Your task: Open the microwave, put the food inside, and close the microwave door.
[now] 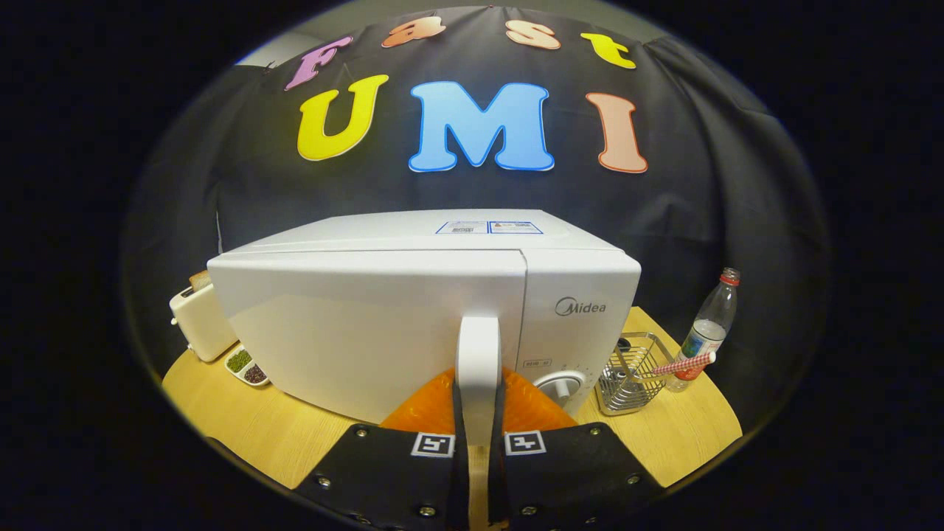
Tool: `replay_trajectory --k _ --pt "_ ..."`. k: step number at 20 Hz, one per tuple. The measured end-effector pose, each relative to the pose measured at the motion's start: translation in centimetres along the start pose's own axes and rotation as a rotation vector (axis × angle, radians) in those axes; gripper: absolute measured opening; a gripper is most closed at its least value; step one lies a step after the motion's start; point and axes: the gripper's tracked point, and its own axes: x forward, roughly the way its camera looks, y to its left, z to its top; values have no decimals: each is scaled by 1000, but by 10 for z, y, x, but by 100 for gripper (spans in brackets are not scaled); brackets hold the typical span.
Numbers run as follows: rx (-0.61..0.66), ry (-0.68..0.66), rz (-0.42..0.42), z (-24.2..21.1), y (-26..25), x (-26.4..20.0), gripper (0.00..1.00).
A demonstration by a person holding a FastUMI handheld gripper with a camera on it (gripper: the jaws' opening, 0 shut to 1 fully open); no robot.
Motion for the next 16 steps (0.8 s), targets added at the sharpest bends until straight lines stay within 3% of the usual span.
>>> replay_trajectory --k 3,7,11,16 --pt "-46 -11 0 -8 6 -25 10" --pt "4 25 -13 -19 14 -46 10" --pt "26 49 17 -30 32 -77 21" --pt "32 57 15 -44 57 -115 24"
